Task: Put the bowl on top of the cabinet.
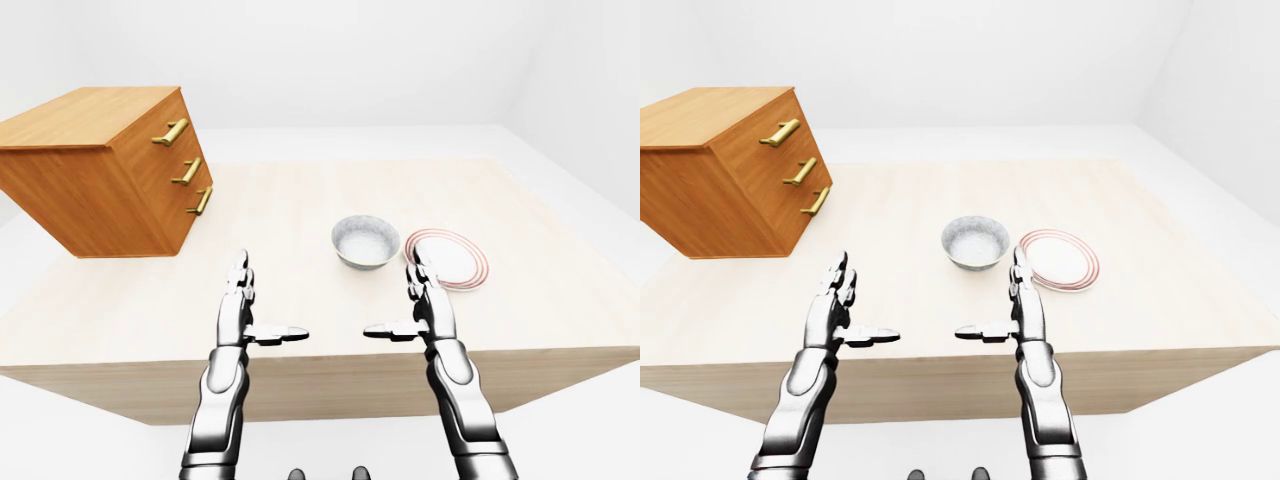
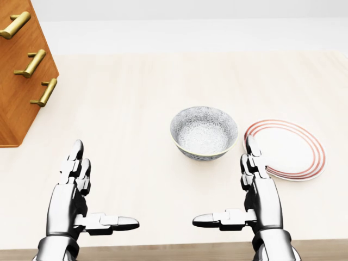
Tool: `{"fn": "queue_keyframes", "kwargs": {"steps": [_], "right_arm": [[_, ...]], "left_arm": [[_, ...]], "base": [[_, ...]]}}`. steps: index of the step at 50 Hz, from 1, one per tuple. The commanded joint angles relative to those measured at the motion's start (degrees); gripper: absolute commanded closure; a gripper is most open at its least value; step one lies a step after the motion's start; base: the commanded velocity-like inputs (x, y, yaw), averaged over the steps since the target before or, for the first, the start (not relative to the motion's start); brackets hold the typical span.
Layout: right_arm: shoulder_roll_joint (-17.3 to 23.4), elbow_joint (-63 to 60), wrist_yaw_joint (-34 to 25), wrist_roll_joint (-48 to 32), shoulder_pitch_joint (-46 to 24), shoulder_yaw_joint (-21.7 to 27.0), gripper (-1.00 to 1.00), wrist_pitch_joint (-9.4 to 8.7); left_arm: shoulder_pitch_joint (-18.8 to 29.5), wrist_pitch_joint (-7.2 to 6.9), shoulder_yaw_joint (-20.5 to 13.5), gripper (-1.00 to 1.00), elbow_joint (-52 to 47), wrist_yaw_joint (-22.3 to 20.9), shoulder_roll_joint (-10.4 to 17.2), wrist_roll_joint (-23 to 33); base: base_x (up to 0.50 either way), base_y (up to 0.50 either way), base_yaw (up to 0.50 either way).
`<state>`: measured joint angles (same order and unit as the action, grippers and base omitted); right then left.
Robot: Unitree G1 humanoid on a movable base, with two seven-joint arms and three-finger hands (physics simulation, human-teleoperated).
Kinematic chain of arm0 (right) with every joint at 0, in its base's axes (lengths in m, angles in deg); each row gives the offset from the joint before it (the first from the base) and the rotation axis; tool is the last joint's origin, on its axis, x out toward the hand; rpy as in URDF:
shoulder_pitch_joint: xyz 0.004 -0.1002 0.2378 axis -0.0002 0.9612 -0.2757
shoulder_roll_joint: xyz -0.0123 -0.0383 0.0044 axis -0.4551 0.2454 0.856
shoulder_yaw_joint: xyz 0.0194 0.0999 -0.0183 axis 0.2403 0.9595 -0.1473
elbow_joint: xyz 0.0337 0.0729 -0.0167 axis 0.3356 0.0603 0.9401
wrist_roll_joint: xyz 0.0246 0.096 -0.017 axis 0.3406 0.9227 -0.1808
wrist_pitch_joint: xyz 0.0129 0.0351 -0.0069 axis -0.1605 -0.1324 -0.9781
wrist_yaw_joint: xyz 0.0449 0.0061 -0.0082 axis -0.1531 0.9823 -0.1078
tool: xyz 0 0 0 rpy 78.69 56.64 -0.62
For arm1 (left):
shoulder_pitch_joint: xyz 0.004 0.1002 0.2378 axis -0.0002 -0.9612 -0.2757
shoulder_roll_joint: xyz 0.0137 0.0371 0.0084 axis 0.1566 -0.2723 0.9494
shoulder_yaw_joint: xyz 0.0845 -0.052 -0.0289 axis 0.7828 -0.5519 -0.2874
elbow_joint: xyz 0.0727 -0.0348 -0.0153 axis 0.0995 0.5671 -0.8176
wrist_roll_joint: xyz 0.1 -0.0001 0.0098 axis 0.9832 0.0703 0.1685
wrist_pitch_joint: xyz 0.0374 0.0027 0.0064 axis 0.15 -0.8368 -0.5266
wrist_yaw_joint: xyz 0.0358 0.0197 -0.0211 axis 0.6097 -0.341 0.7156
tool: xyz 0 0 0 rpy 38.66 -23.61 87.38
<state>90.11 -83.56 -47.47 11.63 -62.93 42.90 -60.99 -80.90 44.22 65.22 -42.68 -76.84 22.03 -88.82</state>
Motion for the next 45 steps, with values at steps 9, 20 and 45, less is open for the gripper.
{"fn": "queue_keyframes", "kwargs": {"steps": [9,20,45], "right_arm": [[0.78,1.16,-0.65,0.95,-0.09,1.69,-1.0,0.43],[0.95,0.17,-0.46,0.95,0.12,2.12,-1.0,0.0],[2.65,-45.92,-3.49,9.05,5.9,22.33,-1.0,-4.9]], "left_arm": [[-0.2,-1.18,-1.66,-1.0,-2.01,-0.51,0.64,-0.55],[-0.39,-0.98,-1.74,-1.0,-2.13,-0.11,0.73,-0.25],[-0.81,-5.11,-29.67,-1.0,-35.55,0.46,8.13,-18.6]], "base": [[0.0,0.0,0.0],[0.0,0.0,0.0],[0.0,0.0,0.0]]}}
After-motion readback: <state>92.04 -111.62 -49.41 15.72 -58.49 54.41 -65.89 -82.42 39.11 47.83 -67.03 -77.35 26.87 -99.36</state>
